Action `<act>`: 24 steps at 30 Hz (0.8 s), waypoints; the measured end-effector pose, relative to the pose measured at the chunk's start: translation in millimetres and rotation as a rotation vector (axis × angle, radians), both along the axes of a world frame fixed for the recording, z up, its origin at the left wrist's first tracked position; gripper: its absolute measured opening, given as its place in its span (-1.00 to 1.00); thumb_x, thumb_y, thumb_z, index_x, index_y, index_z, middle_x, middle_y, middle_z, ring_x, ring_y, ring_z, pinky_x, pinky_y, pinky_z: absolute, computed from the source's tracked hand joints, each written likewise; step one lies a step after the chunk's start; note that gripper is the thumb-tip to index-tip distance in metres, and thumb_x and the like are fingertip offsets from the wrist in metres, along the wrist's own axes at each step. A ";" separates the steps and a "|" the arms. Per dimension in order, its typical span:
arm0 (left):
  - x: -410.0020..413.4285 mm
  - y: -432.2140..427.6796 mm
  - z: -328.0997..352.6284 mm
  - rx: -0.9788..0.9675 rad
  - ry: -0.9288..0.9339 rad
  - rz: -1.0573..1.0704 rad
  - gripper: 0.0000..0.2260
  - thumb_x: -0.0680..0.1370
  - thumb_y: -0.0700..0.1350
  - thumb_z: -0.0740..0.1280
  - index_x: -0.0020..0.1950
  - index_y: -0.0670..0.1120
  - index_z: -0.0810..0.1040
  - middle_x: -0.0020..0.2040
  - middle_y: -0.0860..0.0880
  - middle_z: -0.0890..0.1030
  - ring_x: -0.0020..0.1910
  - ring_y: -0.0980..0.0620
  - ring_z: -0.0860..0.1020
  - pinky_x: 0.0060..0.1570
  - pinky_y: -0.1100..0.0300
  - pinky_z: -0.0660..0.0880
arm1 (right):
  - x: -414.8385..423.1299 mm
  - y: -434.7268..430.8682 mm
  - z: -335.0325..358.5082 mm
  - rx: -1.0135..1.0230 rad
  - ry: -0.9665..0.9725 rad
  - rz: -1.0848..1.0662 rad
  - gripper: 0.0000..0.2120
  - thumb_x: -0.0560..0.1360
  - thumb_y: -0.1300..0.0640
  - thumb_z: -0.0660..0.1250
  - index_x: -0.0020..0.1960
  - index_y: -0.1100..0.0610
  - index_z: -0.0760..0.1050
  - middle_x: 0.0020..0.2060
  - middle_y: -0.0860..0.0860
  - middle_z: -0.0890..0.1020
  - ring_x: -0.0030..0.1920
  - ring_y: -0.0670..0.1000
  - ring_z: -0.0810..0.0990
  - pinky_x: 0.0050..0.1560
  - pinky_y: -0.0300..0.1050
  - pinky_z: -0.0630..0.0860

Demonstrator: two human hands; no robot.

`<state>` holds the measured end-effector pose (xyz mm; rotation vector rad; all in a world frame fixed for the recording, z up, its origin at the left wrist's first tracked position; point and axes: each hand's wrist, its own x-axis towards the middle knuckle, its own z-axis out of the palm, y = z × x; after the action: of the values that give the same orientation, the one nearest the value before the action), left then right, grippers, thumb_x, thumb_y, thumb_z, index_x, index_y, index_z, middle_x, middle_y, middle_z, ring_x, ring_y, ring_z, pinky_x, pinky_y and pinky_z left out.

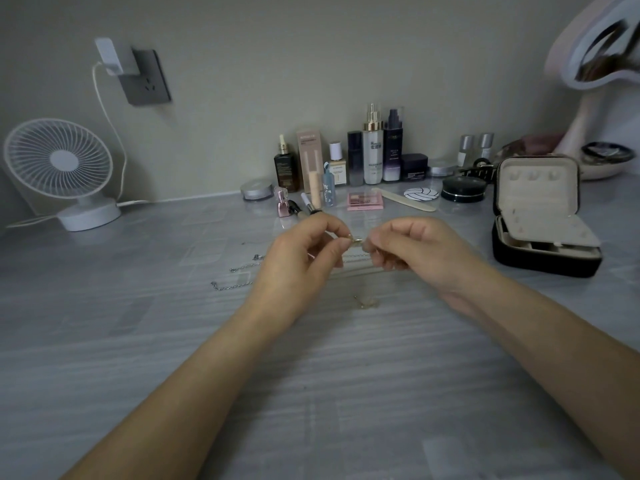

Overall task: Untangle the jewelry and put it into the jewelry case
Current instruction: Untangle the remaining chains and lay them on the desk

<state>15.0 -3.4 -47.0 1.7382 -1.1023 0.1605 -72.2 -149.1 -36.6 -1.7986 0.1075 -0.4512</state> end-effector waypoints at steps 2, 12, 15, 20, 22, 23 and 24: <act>0.0 0.8 0.8 0.027 -0.049 -0.017 -0.81 0.51 -0.12 0.32 -0.20 0.19 0.49 -0.35 0.15 0.56 -0.32 0.20 0.54 -0.18 0.08 0.54 | -1.1 0.0 -0.5 -0.016 0.045 0.050 -0.84 0.47 0.06 0.29 -0.22 0.07 0.59 -0.42 -0.08 0.61 -0.41 -0.23 0.49 -0.37 -0.45 0.39; -7.1 -3.6 2.4 0.022 0.350 -0.072 -0.81 0.59 -0.10 0.18 -0.15 -0.07 0.53 -0.44 0.05 0.49 -0.37 0.13 0.48 -0.11 0.15 0.47 | 2.4 -8.9 -0.7 0.163 -0.015 0.029 -0.92 0.35 0.05 0.37 -0.26 0.05 0.53 -0.41 -0.10 0.61 -0.35 -0.14 0.52 -0.26 -0.22 0.36; -4.0 -3.3 3.0 0.011 0.604 -0.087 -0.64 0.58 0.03 0.16 -0.36 -0.08 0.50 -0.49 0.06 0.47 -0.39 0.09 0.48 0.00 0.00 0.47 | 2.0 -11.6 5.0 0.400 -0.050 0.040 -0.85 0.53 0.17 0.23 -0.21 0.08 0.48 -0.40 -0.01 0.63 -0.29 -0.04 0.62 -0.16 -0.16 0.43; -0.6 -4.2 6.3 -0.090 0.856 -0.158 -0.65 0.58 0.08 0.15 -0.36 -0.05 0.39 -0.49 0.05 0.42 -0.39 0.09 0.47 -0.12 0.15 0.41 | 0.3 -13.0 6.3 0.542 -0.086 0.072 -0.82 0.55 0.18 0.21 -0.21 0.08 0.49 -0.53 -0.03 0.43 -0.45 -0.02 0.48 -0.05 -0.01 0.54; 0.7 -3.5 7.3 -0.141 0.931 -0.196 -0.67 0.57 0.07 0.16 -0.34 -0.04 0.39 -0.49 0.05 0.39 -0.39 0.09 0.46 -0.13 0.16 0.41 | 0.4 -12.9 5.7 0.540 -0.086 0.076 -0.83 0.54 0.17 0.21 -0.21 0.08 0.49 -0.53 -0.04 0.36 -0.50 -0.06 0.38 -0.06 -0.03 0.58; 1.5 -3.0 7.5 -0.172 0.965 -0.216 -0.69 0.57 0.06 0.18 -0.34 -0.04 0.40 -0.50 0.06 0.38 -0.40 0.09 0.46 -0.14 0.16 0.41 | 0.3 -12.8 5.8 0.528 -0.083 0.077 -0.83 0.55 0.17 0.21 -0.20 0.08 0.49 -0.52 -0.05 0.35 -0.52 -0.08 0.34 -0.12 -0.08 0.59; 2.2 -2.6 7.8 -0.198 0.991 -0.232 -0.70 0.56 0.05 0.19 -0.33 -0.04 0.41 -0.50 0.06 0.37 -0.41 0.09 0.45 -0.17 0.17 0.42 | 0.2 -13.2 5.9 0.515 -0.083 0.078 -0.83 0.55 0.16 0.21 -0.20 0.08 0.48 -0.52 -0.05 0.34 -0.54 -0.09 0.32 -0.19 -0.12 0.57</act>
<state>17.3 -5.9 -39.2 1.2296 -0.5027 -0.6535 -72.0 -162.4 -30.7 -1.2729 0.0859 -0.3992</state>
